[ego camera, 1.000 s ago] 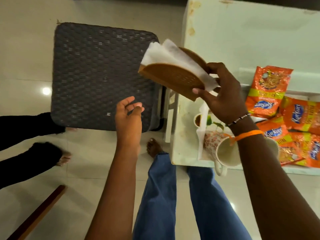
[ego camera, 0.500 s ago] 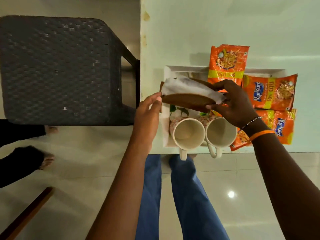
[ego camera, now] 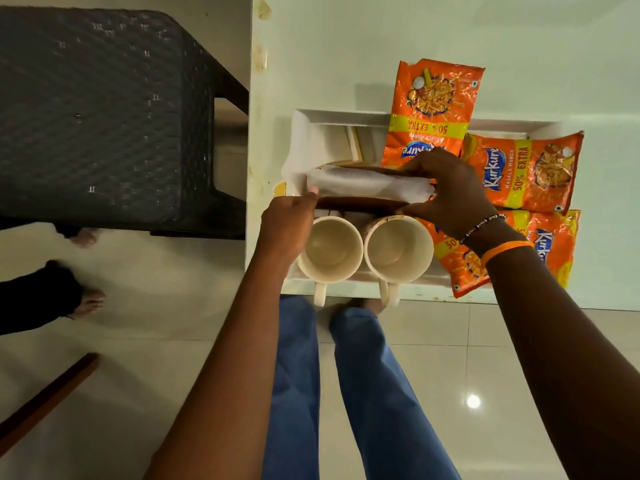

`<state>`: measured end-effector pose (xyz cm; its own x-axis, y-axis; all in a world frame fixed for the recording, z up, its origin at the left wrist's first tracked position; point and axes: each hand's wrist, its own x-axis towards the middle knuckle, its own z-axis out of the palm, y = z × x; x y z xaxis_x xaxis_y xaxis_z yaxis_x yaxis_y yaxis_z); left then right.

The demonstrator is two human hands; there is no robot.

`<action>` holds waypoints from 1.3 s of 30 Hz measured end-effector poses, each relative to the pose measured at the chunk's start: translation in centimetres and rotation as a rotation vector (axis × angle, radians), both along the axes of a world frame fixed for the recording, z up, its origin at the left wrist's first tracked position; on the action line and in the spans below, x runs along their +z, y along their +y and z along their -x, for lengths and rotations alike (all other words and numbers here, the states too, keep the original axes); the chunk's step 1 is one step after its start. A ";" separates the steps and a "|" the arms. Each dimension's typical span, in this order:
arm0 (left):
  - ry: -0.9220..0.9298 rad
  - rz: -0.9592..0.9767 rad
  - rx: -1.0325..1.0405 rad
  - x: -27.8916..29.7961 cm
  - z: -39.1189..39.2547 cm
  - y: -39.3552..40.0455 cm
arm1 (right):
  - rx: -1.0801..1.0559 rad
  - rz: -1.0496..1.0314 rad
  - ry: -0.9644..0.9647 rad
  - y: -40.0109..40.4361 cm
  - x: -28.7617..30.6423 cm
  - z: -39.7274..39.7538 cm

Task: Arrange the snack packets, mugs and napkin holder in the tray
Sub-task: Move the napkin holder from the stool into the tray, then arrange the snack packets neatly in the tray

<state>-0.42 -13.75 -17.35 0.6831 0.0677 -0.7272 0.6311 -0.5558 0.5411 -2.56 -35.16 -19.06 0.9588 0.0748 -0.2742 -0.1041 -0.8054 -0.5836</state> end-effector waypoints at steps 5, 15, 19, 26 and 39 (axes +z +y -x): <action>0.029 -0.033 0.036 0.0 0.2 -0.5 | -0.017 -0.046 -0.013 0.2 -0.3 0.3; -0.398 0.048 0.056 4.3 3.0 -2.3 | -0.483 0.051 0.062 -4.5 1.0 6.7; -0.353 0.198 -0.086 5.6 5.6 -5.8 | -0.521 0.093 0.213 -4.4 0.4 8.9; -0.357 0.303 -0.600 4.1 9.6 -11.8 | -0.503 -0.035 0.224 -2.8 0.3 11.2; -0.369 -0.015 -1.164 -1.7 11.6 -14.9 | -1.188 -0.095 0.304 -11.2 -0.4 14.0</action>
<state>-12.06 -28.63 -19.06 0.5064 -0.7153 -0.4815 -0.4376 -0.6943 0.5713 -16.56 -46.34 -19.46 0.3432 -0.7688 -0.5395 -0.8857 -0.0737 -0.4584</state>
